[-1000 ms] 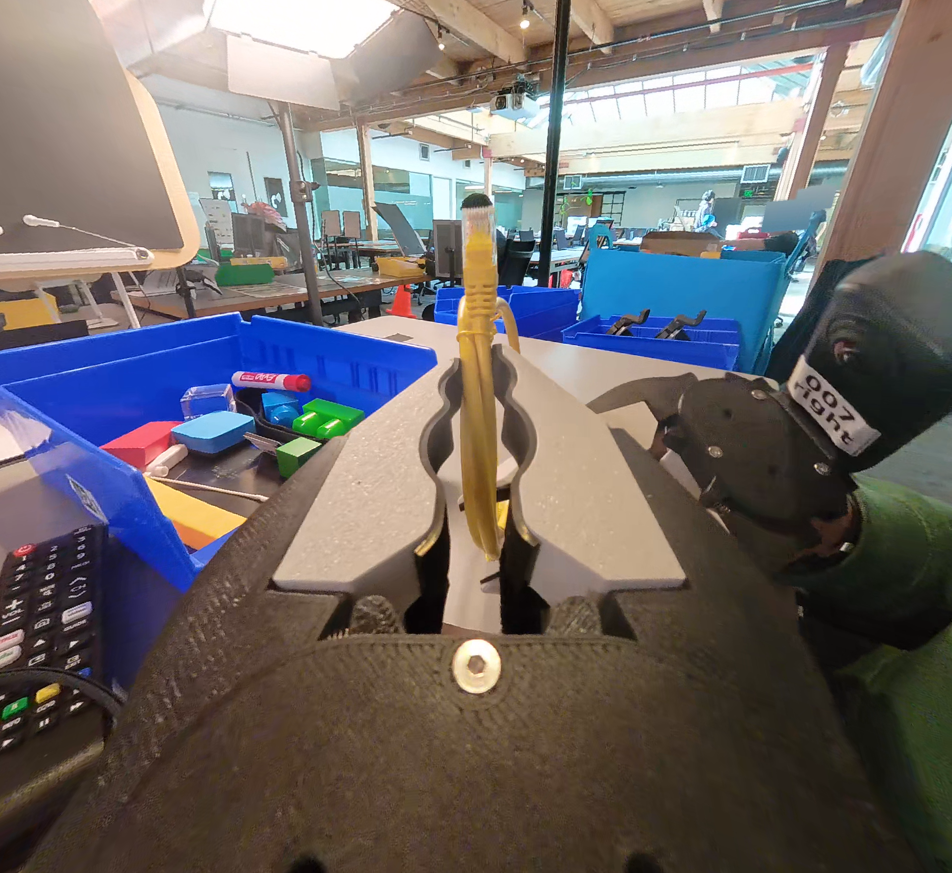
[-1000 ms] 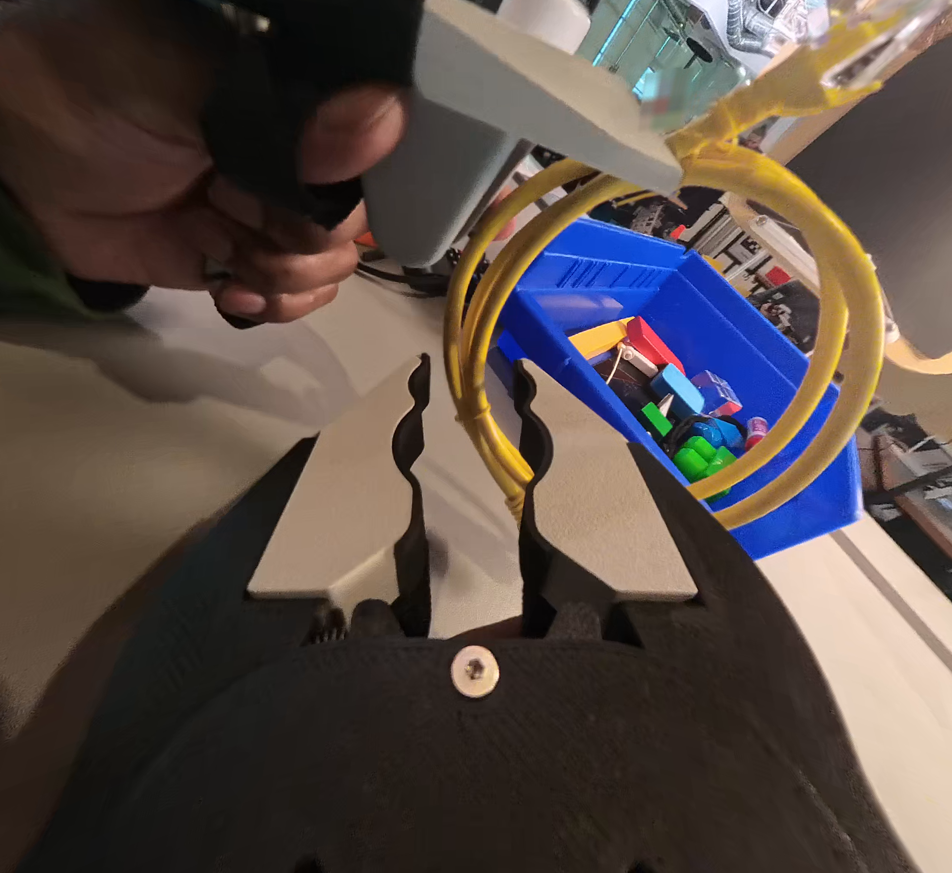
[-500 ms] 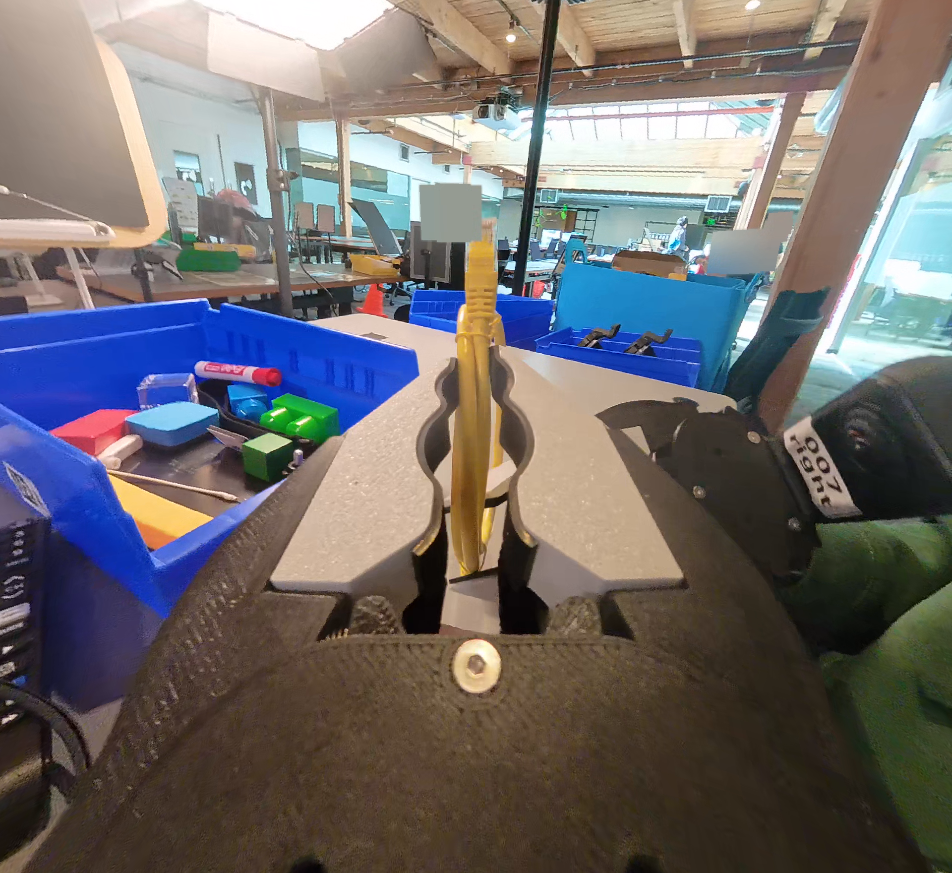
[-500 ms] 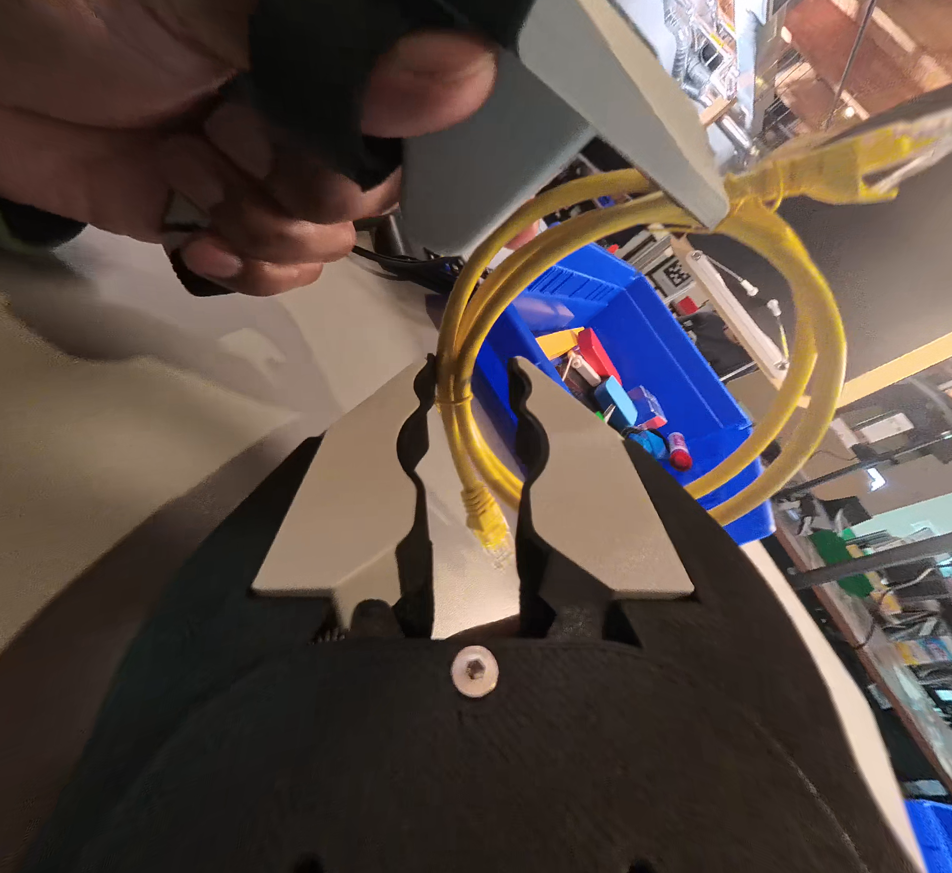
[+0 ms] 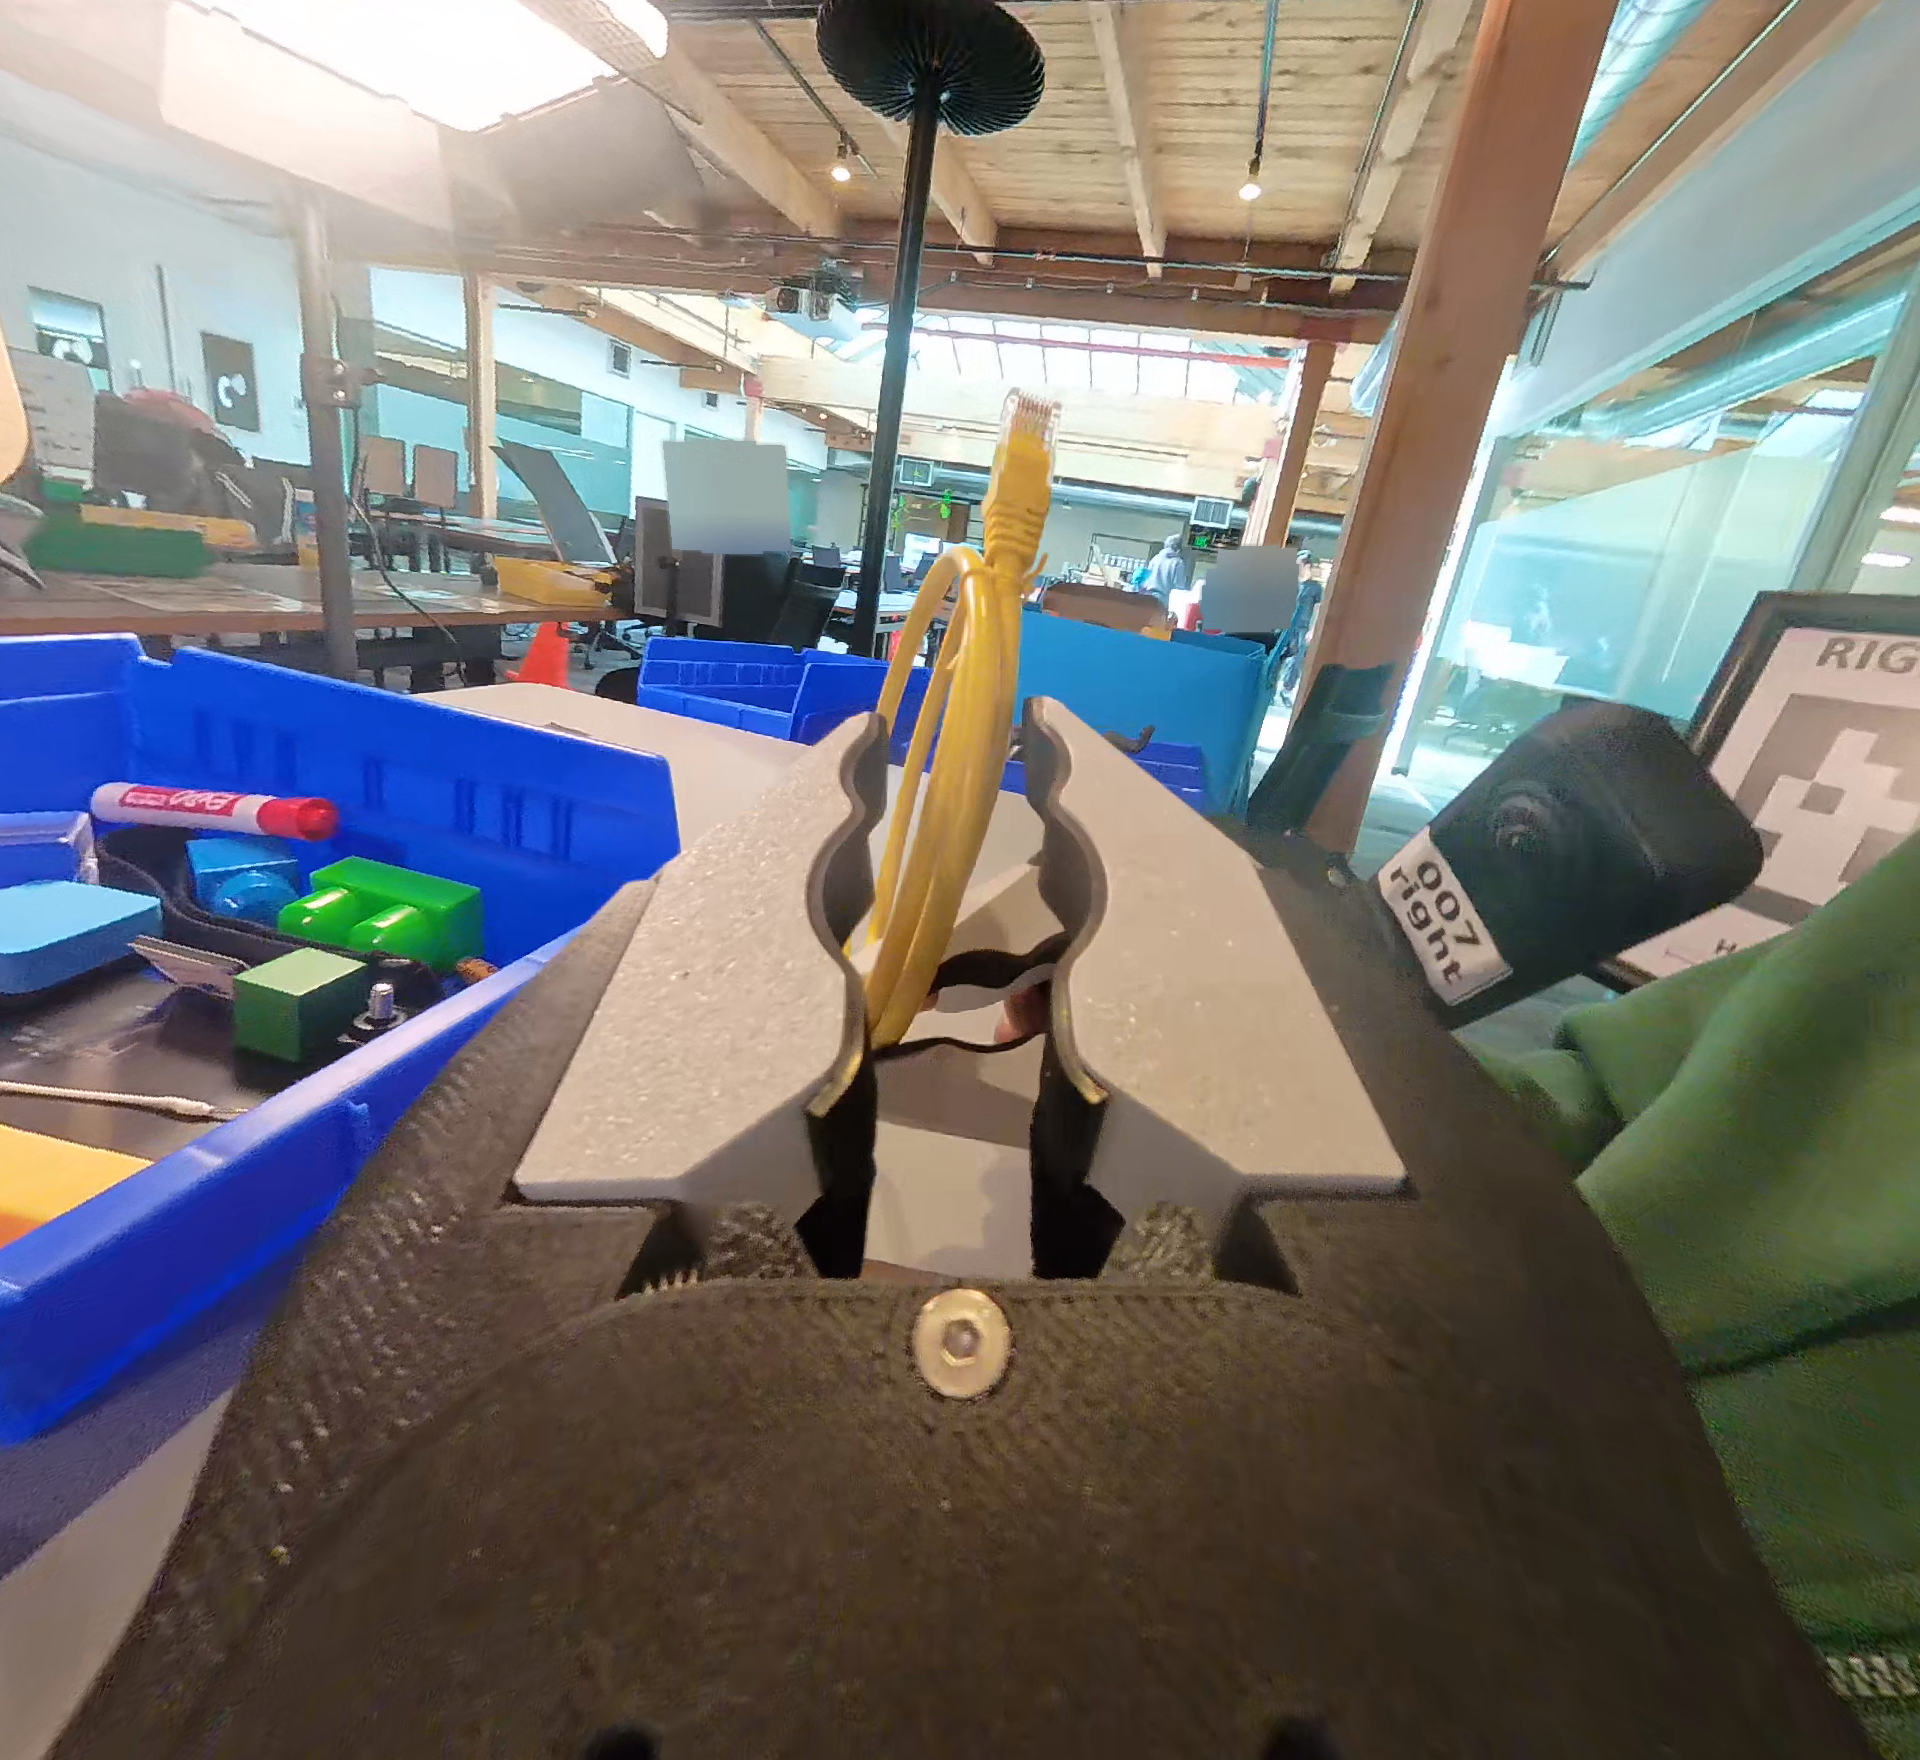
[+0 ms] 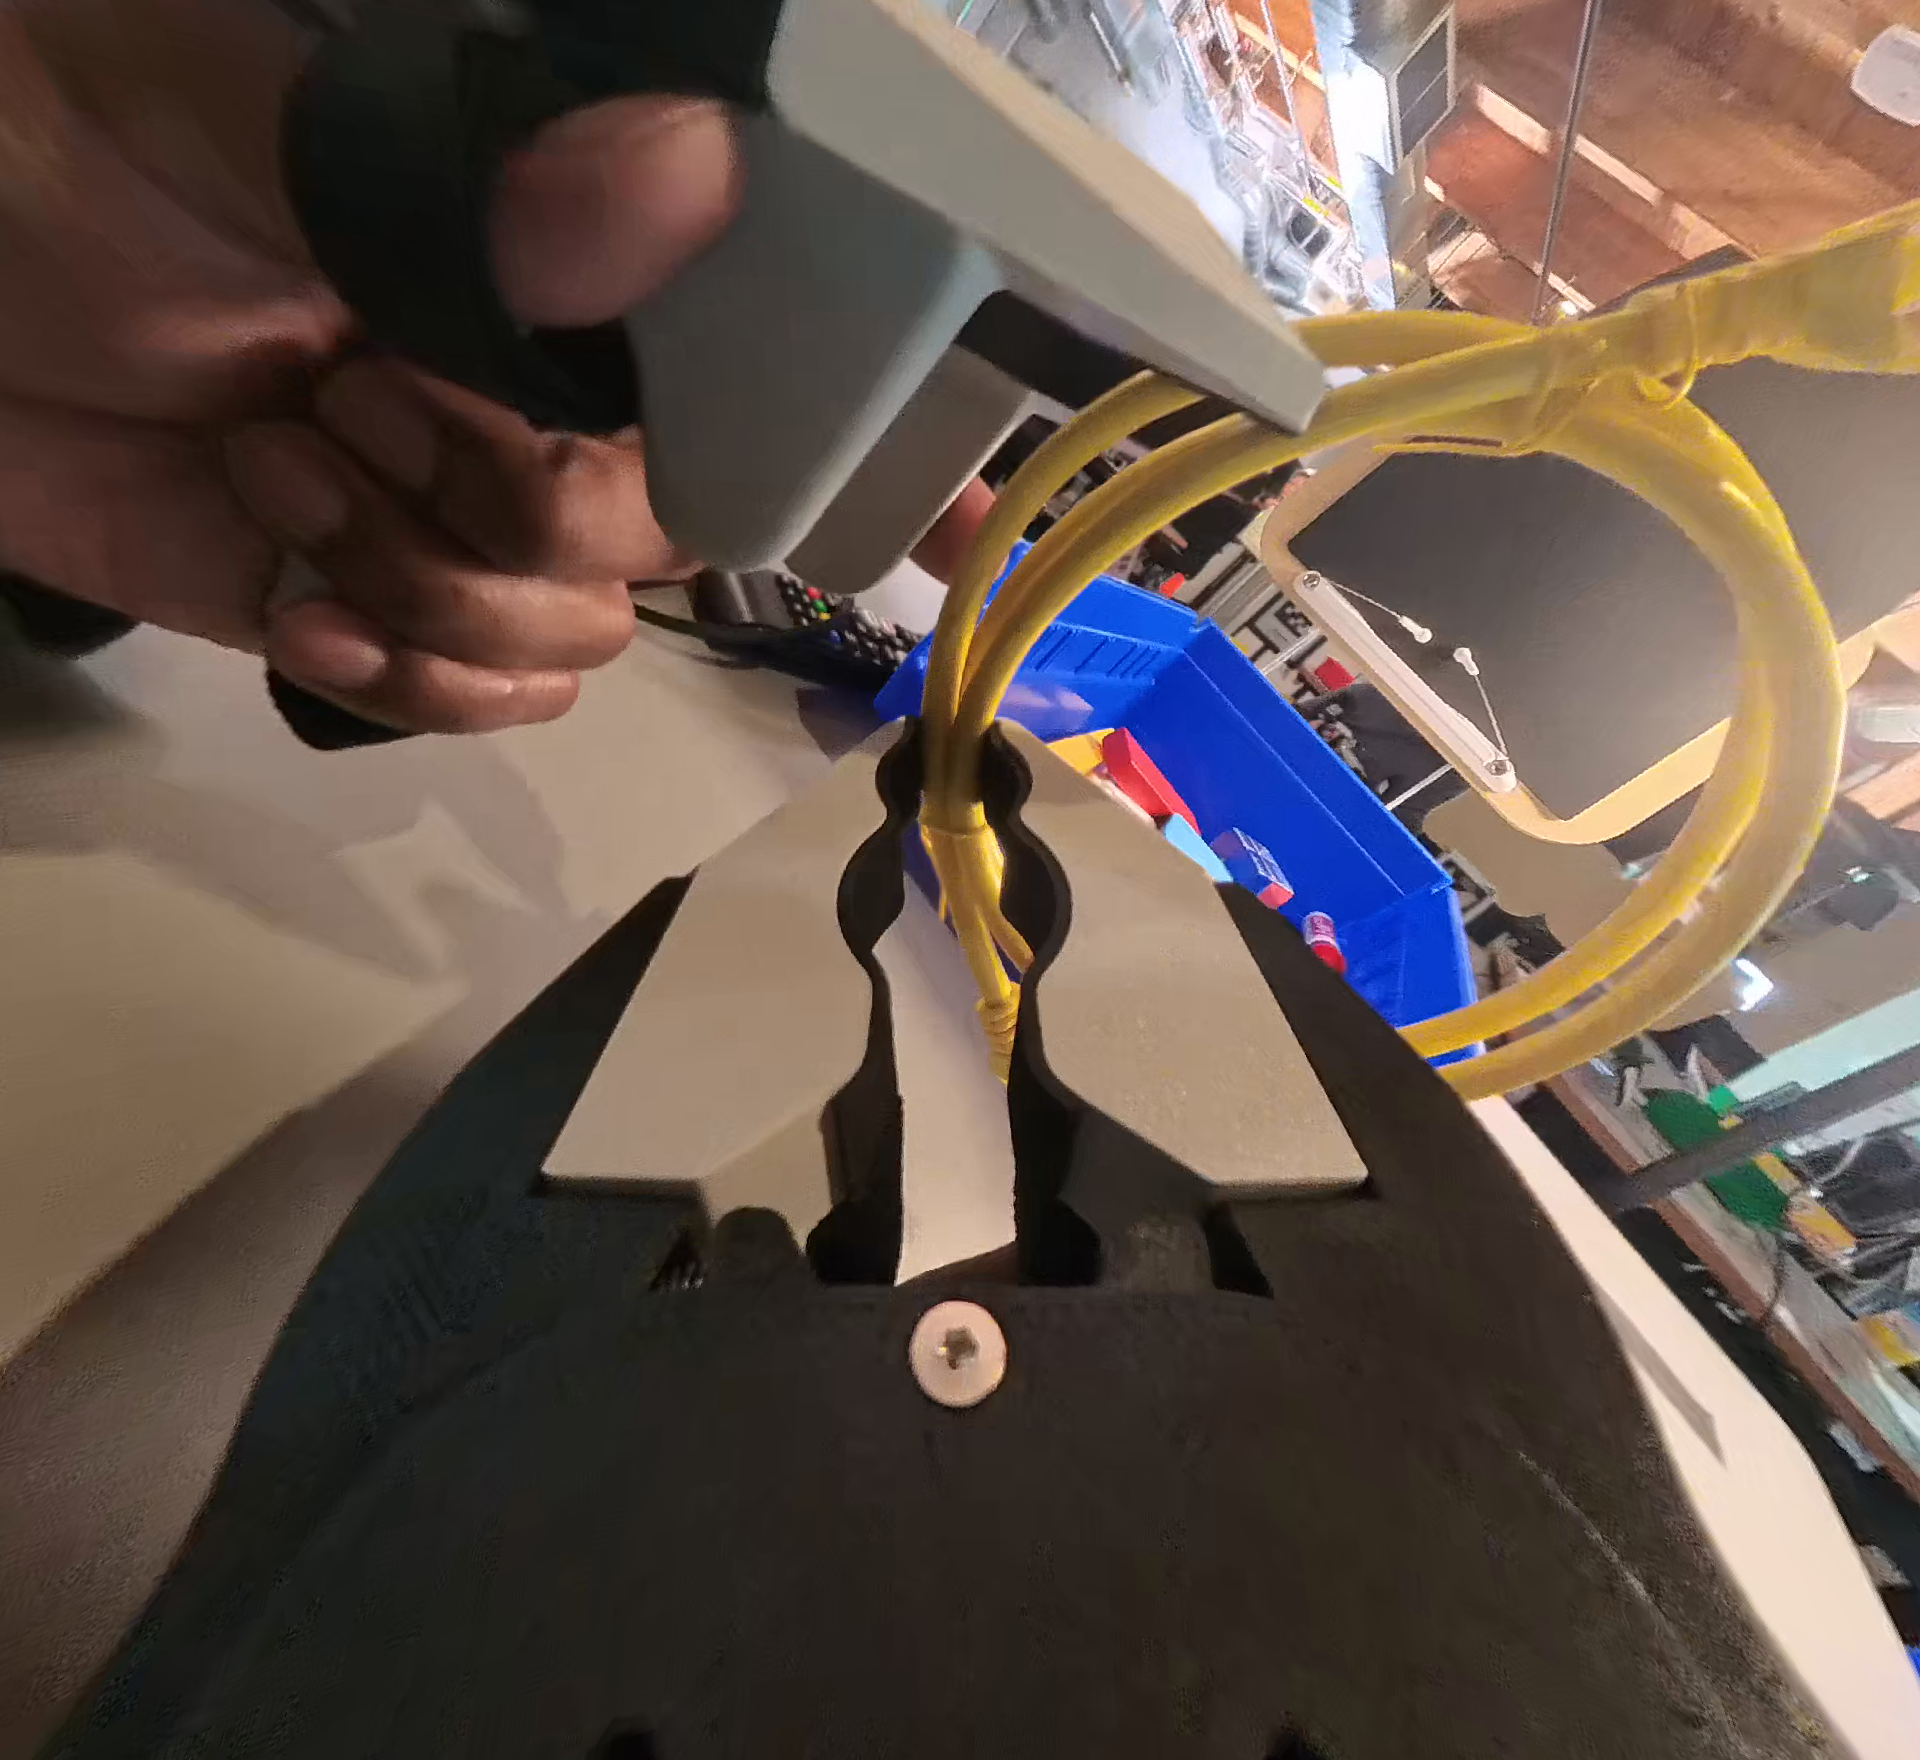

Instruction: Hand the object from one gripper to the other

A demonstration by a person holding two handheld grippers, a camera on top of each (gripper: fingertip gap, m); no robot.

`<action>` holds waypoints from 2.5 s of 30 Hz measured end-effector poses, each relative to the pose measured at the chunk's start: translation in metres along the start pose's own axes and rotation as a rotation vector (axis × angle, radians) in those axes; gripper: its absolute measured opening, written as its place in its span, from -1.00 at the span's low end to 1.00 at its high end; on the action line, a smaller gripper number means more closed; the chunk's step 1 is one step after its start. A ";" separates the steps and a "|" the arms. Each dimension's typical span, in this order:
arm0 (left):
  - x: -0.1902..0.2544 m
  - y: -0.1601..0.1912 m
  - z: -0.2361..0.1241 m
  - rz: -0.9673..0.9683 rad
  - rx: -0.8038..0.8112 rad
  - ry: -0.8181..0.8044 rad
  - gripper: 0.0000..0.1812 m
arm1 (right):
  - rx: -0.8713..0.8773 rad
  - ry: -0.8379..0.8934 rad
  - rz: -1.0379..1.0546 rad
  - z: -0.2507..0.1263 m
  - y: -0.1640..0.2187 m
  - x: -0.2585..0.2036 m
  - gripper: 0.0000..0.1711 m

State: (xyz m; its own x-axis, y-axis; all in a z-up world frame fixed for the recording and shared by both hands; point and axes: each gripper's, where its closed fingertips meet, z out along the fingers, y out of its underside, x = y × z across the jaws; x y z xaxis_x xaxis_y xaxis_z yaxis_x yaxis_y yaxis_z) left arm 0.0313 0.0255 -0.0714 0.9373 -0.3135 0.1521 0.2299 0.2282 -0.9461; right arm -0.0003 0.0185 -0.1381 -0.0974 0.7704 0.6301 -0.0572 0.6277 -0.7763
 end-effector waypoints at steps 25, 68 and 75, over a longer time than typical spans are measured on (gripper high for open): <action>-0.028 0.039 0.003 0.280 -0.265 -0.232 -0.88 | -0.051 0.102 -0.059 0.001 0.008 0.014 -0.75; -0.030 0.043 0.003 0.313 -0.296 -0.250 -0.87 | -0.032 0.074 0.027 0.000 0.007 0.015 -0.77; -0.032 0.035 0.000 0.298 -0.251 -0.269 -0.88 | -0.043 0.052 0.013 0.002 0.009 0.010 -0.65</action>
State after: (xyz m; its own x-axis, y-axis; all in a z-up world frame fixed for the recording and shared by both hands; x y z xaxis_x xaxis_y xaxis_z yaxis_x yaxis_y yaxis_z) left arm 0.0092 0.0439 -0.1090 0.9950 -0.0105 -0.0988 -0.0985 0.0313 -0.9946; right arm -0.0032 0.0317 -0.1388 -0.0462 0.7828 0.6205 -0.0139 0.6206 -0.7840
